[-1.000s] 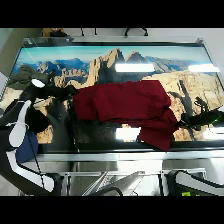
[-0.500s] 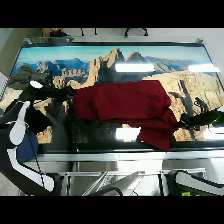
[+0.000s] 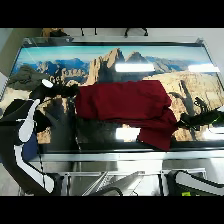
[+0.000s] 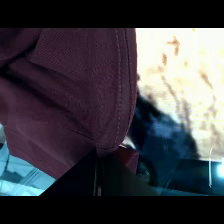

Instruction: Fold the shirts.

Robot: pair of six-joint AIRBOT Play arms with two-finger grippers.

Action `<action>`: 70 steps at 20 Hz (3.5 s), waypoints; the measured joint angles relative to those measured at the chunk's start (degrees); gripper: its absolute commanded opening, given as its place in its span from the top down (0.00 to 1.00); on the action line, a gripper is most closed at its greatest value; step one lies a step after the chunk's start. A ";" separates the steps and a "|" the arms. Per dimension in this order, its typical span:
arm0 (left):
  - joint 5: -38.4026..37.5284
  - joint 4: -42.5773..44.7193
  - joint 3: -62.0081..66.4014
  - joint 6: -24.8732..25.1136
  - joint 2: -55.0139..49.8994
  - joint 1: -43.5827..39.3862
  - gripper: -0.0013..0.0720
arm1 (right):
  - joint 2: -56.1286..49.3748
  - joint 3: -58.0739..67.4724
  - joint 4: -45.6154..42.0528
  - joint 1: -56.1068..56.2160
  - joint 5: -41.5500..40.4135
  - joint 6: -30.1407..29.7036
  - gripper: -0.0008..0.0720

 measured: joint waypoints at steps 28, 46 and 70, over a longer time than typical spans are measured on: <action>-15.52 0.37 28.20 0.02 -7.76 1.68 0.97 | -13.05 14.27 24.26 -0.81 -20.11 -13.68 0.33; -23.43 -0.02 29.99 0.02 -7.63 1.36 0.97 | -43.63 47.21 31.41 17.62 -16.04 -15.50 0.97; -20.68 0.63 29.62 5.42 47.95 11.08 0.97 | 6.97 58.64 28.37 12.02 -10.38 -24.94 0.97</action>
